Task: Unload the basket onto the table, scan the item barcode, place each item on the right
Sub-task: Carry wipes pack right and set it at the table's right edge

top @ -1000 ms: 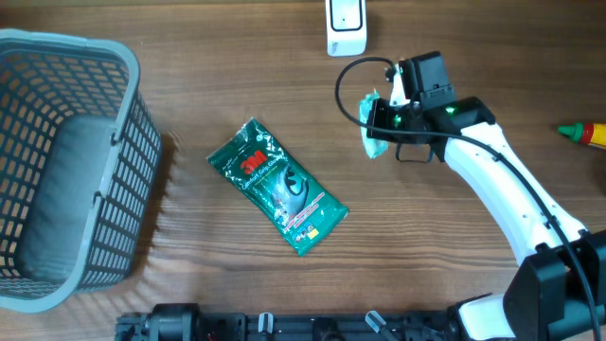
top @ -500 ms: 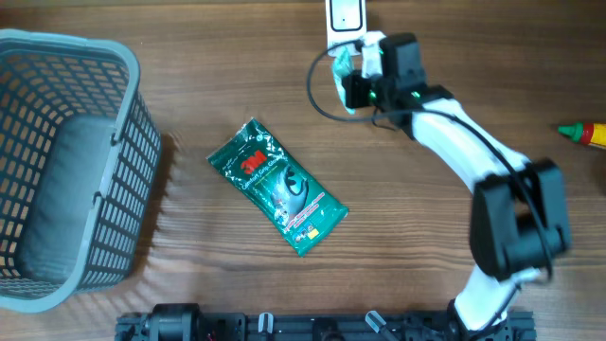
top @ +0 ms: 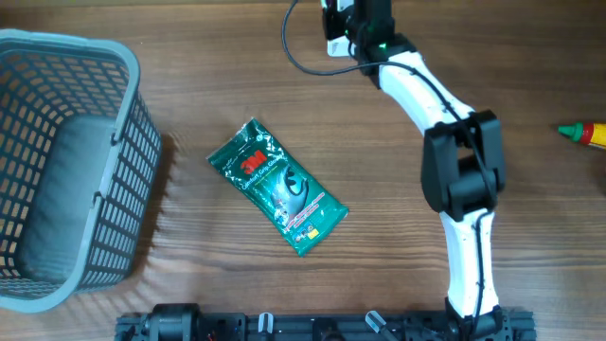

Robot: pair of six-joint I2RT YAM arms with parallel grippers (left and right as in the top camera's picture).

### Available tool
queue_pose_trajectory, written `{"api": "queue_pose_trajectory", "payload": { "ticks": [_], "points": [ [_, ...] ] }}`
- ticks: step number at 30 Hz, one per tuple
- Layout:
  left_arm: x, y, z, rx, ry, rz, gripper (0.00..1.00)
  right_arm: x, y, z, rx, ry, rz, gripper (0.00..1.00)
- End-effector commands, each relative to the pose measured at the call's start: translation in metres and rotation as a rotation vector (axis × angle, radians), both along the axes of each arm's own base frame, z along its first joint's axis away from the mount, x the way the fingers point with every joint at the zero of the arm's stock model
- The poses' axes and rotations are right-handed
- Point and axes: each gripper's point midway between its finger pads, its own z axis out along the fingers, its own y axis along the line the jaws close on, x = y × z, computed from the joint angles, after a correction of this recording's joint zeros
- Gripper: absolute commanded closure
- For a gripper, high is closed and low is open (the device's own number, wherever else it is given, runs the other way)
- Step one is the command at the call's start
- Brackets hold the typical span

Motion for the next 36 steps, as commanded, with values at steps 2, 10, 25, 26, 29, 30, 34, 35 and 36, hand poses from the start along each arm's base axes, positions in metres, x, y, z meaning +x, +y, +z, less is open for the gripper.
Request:
{"api": "queue_pose_trajectory", "payload": {
  "ticks": [2,10,25,26,29,30,34,35,36],
  "points": [
    [0.000,0.000,0.000,0.006,-0.006,-0.003,0.00,0.015,-0.010,0.002,-0.034,-0.070,-0.070,0.96],
    [0.000,0.000,0.000,0.006,-0.006,-0.003,0.00,0.010,-0.016,0.020,-0.023,-0.051,-0.103,0.96],
    [0.000,0.000,0.000,0.006,-0.006,-0.003,0.00,-0.087,-0.343,0.006,-0.024,0.461,-0.951,0.96],
    [0.000,0.000,0.000,0.006,-0.006,-0.003,0.00,-0.110,-0.372,-0.007,-0.001,0.538,-1.035,0.96],
    [0.000,0.000,0.000,0.006,-0.006,-0.003,0.00,-0.163,-0.436,-0.027,0.040,0.686,-1.206,0.96],
    [0.000,0.000,0.000,0.006,-0.006,-0.003,0.00,-0.175,-0.450,-0.029,0.040,0.714,-1.235,0.96],
    [0.000,0.000,0.000,0.006,-0.006,-0.002,0.00,-0.214,-0.503,-0.034,0.052,0.767,-1.336,0.96],
    [0.000,0.000,0.000,0.006,-0.006,-0.003,0.00,-0.220,-0.515,-0.036,0.067,0.762,-1.362,0.96],
    [0.000,0.000,0.000,0.006,-0.006,-0.003,0.00,-0.228,-0.525,-0.039,0.083,0.763,-1.393,0.96]
  ]
}}
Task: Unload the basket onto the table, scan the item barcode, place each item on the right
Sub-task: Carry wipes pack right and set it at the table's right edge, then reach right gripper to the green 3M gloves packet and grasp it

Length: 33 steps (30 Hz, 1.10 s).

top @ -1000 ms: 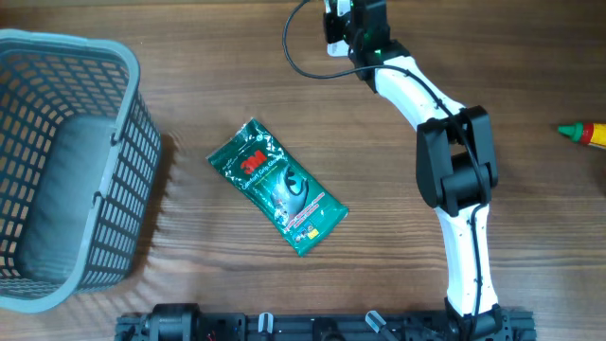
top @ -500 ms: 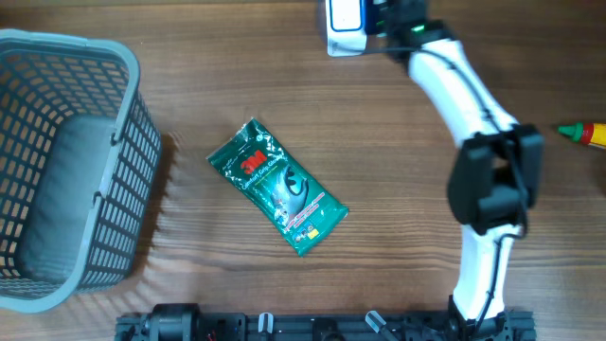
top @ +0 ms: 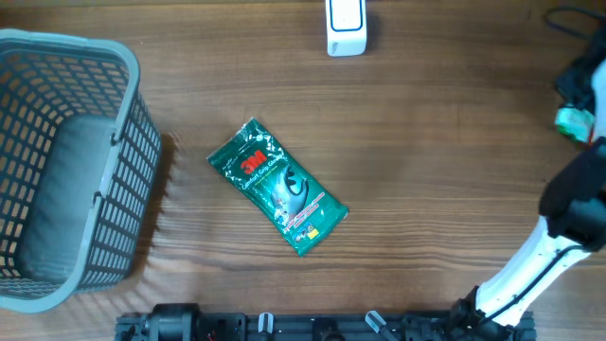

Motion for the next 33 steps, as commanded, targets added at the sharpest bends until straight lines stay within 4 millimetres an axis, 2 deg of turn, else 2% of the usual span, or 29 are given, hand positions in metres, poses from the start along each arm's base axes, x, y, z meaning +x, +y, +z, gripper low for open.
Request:
{"api": "queue_pose_trajectory", "payload": {
  "ticks": [1,3,5,6,7,8,9,10,11,12,13,14,16,18,19,20,22,24,25,28,30,33],
  "points": [
    [0.000,0.000,0.000,0.006,-0.006,-0.003,0.00,-0.027,-0.032,-0.010,-0.004,0.015,-0.109,0.96],
    [0.000,0.000,0.001,0.006,-0.007,-0.003,0.00,-0.054,-0.040,-0.021,0.020,0.074,-0.170,0.96],
    [0.000,0.000,0.000,0.006,-0.006,-0.003,0.00,-0.089,-0.052,-0.024,0.002,0.133,-0.328,0.96],
    [0.000,0.000,0.000,0.006,-0.006,-0.003,0.00,-0.098,-0.057,-0.023,0.007,0.140,-0.352,0.89],
    [0.000,0.000,0.000,0.006,-0.006,-0.003,0.00,-0.099,-0.058,-0.022,0.013,0.140,-0.344,0.55],
    [0.000,0.000,0.000,0.006,-0.006,-0.003,0.00,-0.097,-0.057,-0.020,0.026,0.136,-0.312,0.33],
    [0.000,0.000,0.000,0.006,-0.006,-0.003,0.00,-0.091,-0.052,-0.014,0.052,0.099,-0.290,0.21],
    [0.000,0.000,0.000,0.006,-0.006,-0.003,0.00,-0.083,-0.047,-0.007,0.074,0.063,-0.257,0.17],
    [0.000,0.000,0.001,0.006,-0.007,-0.003,0.00,-0.072,-0.040,0.002,0.098,0.016,-0.203,0.08],
    [0.000,0.000,0.000,0.006,-0.006,-0.003,0.00,-0.054,-0.026,0.020,0.129,-0.064,-0.104,0.01],
    [0.000,0.000,0.000,0.006,-0.006,-0.003,0.00,-0.035,-0.007,0.043,0.163,-0.153,-0.003,0.00],
    [0.000,0.000,0.000,0.006,-0.006,-0.003,0.00,-0.018,0.021,0.069,0.212,-0.241,0.099,0.00],
    [0.000,0.000,0.000,0.006,-0.006,-0.003,0.00,0.000,0.068,0.100,0.279,-0.336,0.251,0.00],
    [0.000,0.000,0.000,0.006,-0.006,-0.003,0.00,0.015,0.131,0.127,0.321,-0.383,0.475,0.00],
    [0.000,0.000,0.001,0.006,-0.007,-0.003,0.00,0.021,0.180,0.136,0.342,-0.380,0.643,0.00],
    [0.000,0.000,0.000,0.006,-0.006,-0.003,0.00,0.022,0.216,0.136,0.361,-0.361,0.761,0.00],
    [0.000,0.000,0.000,0.006,-0.006,-0.003,0.00,0.016,0.282,0.127,0.409,-0.290,0.931,0.00],
    [0.000,0.000,0.000,0.006,-0.006,-0.003,0.00,0.002,0.362,0.109,0.441,-0.210,1.142,0.00],
    [0.000,0.000,0.000,0.006,-0.006,-0.003,0.00,-0.002,0.382,0.103,0.439,-0.194,1.189,0.00],
    [0.000,0.000,0.000,0.006,-0.006,-0.003,0.00,-0.020,0.461,0.066,0.421,-0.122,1.332,0.00],
    [0.000,0.000,0.000,0.006,-0.006,-0.003,0.00,-0.047,0.512,0.035,0.460,-0.063,1.432,0.00],
    [0.000,0.000,0.000,0.006,-0.006,-0.003,0.00,-0.097,0.568,-0.016,0.484,0.057,1.581,0.00]
  ]
}}
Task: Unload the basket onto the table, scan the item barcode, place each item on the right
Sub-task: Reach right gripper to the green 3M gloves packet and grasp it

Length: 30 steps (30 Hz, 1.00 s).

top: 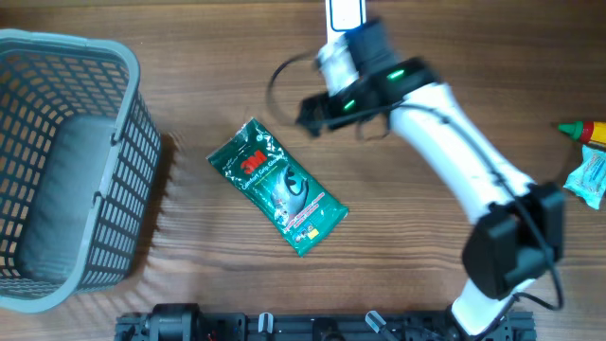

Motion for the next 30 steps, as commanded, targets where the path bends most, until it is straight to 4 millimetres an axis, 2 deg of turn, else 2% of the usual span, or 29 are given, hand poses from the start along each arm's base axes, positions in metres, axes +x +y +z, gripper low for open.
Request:
{"api": "queue_pose_trajectory", "payload": {
  "ticks": [1,4,7,10,14,15,16,18,20,22,23,26,28,30],
  "points": [
    [0.000,0.000,0.001,0.006,-0.007,-0.002,0.00,-0.054,0.041,-0.062,-0.103,0.077,0.186,0.00],
    [0.000,0.000,0.001,0.006,-0.007,-0.002,0.00,-0.080,0.059,-0.093,-0.281,0.018,0.267,0.00],
    [0.000,0.000,0.001,0.006,-0.007,-0.002,0.00,-0.091,0.075,-0.107,-0.436,-0.122,0.306,0.00],
    [0.000,0.000,0.000,0.006,-0.007,-0.002,0.00,-0.093,0.078,-0.125,-0.509,-0.161,0.278,0.00],
    [0.000,0.000,0.001,0.006,-0.007,-0.002,0.00,-0.110,0.072,-0.159,-0.545,-0.059,0.319,0.00],
    [0.000,0.000,0.000,0.006,-0.007,-0.002,0.00,-0.111,0.069,-0.162,-0.556,-0.049,0.322,0.01],
    [0.000,0.000,0.001,0.006,-0.007,-0.002,0.00,-0.113,0.067,-0.163,-0.564,-0.042,0.324,0.06],
    [0.000,0.000,0.001,0.006,-0.007,-0.002,0.00,-0.114,0.065,-0.163,-0.572,-0.032,0.325,0.18],
    [0.000,0.000,0.001,0.006,-0.007,-0.002,0.00,-0.117,0.061,-0.164,-0.581,-0.014,0.307,0.51],
    [0.000,0.000,0.001,0.006,-0.007,-0.002,0.00,-0.123,0.059,-0.165,-0.574,0.026,0.284,0.89],
    [0.000,0.000,0.001,0.006,-0.007,-0.002,0.00,-0.125,0.058,-0.165,-0.568,0.050,0.285,0.95],
    [0.000,0.000,0.001,0.006,-0.007,-0.002,0.00,-0.129,0.062,-0.152,-0.511,0.120,0.288,0.95],
    [0.000,0.000,0.001,0.006,-0.007,-0.002,0.00,-0.130,0.080,-0.123,-0.359,0.187,0.300,0.96],
    [0.000,0.000,0.001,0.006,-0.007,-0.002,0.00,-0.129,0.094,-0.083,-0.176,0.240,0.340,0.96]
  ]
}}
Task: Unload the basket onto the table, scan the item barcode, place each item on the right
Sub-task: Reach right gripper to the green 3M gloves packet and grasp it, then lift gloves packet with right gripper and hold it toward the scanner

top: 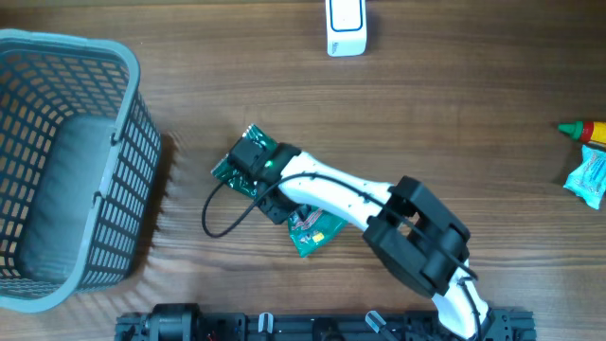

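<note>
A green 3M packet lies slantwise in the middle of the wooden table. My right arm reaches across it from the lower right, hiding most of it. My right gripper sits low over the packet's upper left end. Its fingers are hidden under the wrist, so I cannot tell whether they are open or shut. The white barcode scanner stands at the far edge, above the middle. My left gripper is out of view.
A grey mesh basket fills the left side. At the right edge lie a red and yellow bottle and a teal packet. The right arm's black cable loops left of the green packet.
My right gripper was up by the scanner, at the far edge. Now it is down over the upper left end of the green packet. The packet lies where it did.
My right gripper was at the scanner at the far edge. Then it was at the right edge by something teal. Then it was back near the scanner, with a teal packet lying beside the bottle. Now it is over the green packet, which has stayed put throughout.
</note>
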Robot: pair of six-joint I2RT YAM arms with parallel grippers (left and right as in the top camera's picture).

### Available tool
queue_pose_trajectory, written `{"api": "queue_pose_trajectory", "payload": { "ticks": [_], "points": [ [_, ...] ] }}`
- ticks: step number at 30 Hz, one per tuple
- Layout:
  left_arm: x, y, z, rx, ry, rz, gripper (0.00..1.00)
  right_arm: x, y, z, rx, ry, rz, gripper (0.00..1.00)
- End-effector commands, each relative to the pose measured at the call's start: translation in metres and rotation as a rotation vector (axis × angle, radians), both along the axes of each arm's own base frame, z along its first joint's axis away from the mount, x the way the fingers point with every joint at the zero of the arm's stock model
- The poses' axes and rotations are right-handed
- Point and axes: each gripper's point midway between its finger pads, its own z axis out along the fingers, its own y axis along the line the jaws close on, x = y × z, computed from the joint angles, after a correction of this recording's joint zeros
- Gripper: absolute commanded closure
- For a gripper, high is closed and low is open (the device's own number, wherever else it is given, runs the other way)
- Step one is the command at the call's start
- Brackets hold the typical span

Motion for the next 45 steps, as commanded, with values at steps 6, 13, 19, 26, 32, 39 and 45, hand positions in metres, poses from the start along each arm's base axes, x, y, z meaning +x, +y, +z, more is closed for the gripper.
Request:
{"api": "queue_pose_trajectory", "payload": {
  "ticks": [6,13,19,26,32,39,45],
  "points": [
    [0.000,0.000,0.000,0.006,-0.006,-0.003,0.00,-0.003,-0.001,0.208,0.990,0.480,0.114,0.96],
    [0.000,0.000,0.000,0.006,-0.006,-0.003,0.00,-0.008,-0.035,0.261,1.212,0.762,-0.104,0.96],
    [0.000,0.000,0.000,0.006,-0.006,-0.003,0.00,-0.014,-0.037,0.271,1.162,0.954,-0.297,0.96],
    [0.000,0.000,0.000,0.006,-0.006,-0.003,0.00,-0.016,-0.040,0.260,0.943,1.138,-0.573,0.96],
    [0.000,0.000,0.000,0.006,-0.006,-0.003,0.00,0.007,-0.059,0.217,0.867,0.864,-0.488,0.96],
    [0.000,0.000,0.000,0.006,-0.006,-0.003,0.00,0.026,-0.053,0.207,0.929,0.783,-0.415,0.96],
    [0.000,0.000,0.001,0.006,-0.007,-0.003,0.00,0.028,-0.043,0.230,1.089,0.869,-0.375,0.96]
  ]
}}
